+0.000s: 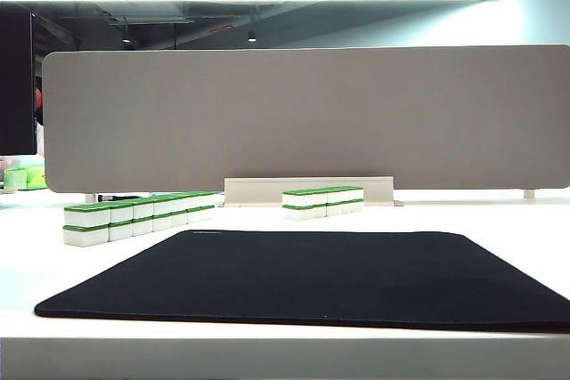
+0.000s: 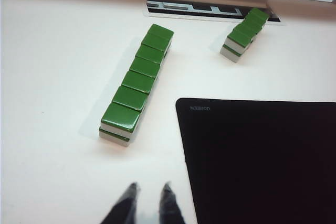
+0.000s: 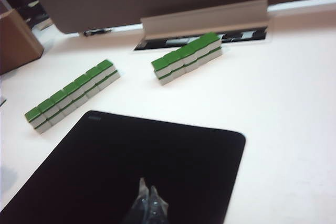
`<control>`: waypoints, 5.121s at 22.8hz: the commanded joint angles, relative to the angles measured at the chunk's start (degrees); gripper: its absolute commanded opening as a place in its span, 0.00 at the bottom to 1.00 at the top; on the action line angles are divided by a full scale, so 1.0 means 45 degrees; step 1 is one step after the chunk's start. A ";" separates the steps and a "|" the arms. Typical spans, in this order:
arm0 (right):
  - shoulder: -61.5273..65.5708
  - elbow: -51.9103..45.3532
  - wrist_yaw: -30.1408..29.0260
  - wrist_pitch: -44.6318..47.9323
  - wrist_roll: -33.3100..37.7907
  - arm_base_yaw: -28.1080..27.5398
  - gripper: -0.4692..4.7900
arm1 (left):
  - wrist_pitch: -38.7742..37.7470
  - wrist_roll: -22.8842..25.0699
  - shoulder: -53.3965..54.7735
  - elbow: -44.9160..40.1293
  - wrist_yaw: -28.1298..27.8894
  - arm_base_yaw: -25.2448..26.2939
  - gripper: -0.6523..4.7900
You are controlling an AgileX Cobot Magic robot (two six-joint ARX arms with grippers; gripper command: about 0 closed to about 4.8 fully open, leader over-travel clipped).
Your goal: Take a mahjong tile from the mahjong wall and then place it on the table close to you.
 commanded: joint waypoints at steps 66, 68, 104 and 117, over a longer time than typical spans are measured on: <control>0.1778 0.0049 -0.0024 0.0787 -0.0034 0.2880 0.09 | -0.9889 0.5532 1.3755 1.4508 -0.2657 -0.1423 0.58; 0.1778 0.0049 -0.0024 0.0787 -0.0034 0.2880 0.09 | -0.9816 0.5503 1.3755 1.4508 -0.2807 -0.1122 0.58; 0.1855 0.0044 -0.0010 0.0748 -0.0049 0.2866 0.09 | -0.9117 0.6411 1.4008 1.4489 -0.2968 -0.1035 0.58; 0.1860 0.0044 -0.0015 0.0743 -0.0083 0.2866 0.09 | -1.0394 0.6611 1.5868 1.4484 -0.3657 -0.2191 0.81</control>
